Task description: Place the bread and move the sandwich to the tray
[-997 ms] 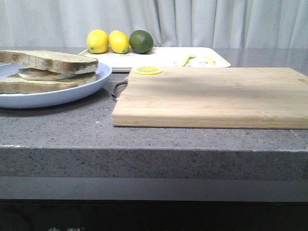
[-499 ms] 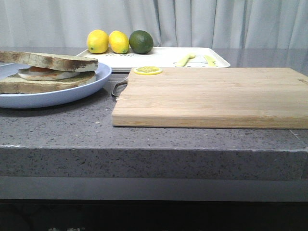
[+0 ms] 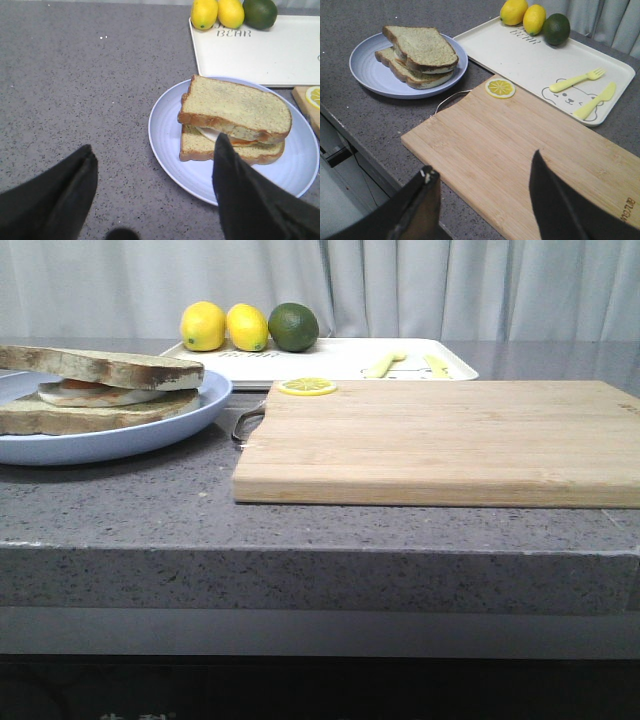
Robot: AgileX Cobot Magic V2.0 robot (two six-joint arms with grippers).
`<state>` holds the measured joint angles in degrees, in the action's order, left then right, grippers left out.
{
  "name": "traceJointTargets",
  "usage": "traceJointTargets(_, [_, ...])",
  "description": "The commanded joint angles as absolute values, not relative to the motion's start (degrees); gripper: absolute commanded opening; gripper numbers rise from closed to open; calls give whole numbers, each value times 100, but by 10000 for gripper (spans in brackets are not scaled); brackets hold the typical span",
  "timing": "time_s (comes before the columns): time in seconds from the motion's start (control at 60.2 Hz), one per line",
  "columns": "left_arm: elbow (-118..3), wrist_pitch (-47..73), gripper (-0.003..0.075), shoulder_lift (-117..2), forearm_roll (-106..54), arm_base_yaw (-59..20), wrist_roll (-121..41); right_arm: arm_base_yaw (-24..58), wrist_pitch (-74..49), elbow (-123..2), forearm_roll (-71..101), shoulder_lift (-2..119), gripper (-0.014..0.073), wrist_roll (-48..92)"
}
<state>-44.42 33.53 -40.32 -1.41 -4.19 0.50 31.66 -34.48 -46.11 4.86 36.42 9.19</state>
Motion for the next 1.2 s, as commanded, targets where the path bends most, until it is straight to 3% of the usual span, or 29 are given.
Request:
traceJointTargets(0.0, [-4665, 3005, 483, -4217, -110, -420, 49, 3172, -2842, -4563, 445, 3381, 423, 903])
traceJointTargets(0.283, [-5681, 4662, 483, -5592, 66, -384, -68, 3166, -3060, -4487, 458, 3254, 423, 903])
traceJointTargets(0.432, [-6255, 5062, 483, -6391, -81, 16, -147, 3166, -3060, -4487, 458, 3254, 423, 903])
traceJointTargets(0.731, [-6795, 5361, 481, -7613, -2682, 890, -1867, 3166, -3060, -4487, 458, 3254, 423, 903])
traceJointTargets(1.014, [-6833, 5222, 321, -8304, -2870, 907, -1908, 3166, -3060, -4487, 458, 3254, 423, 903])
traceJointTargets(1.18, [-6833, 5174, 314, -8566, -3185, 907, -2056, 3166, -3060, -4487, 458, 3254, 423, 903])
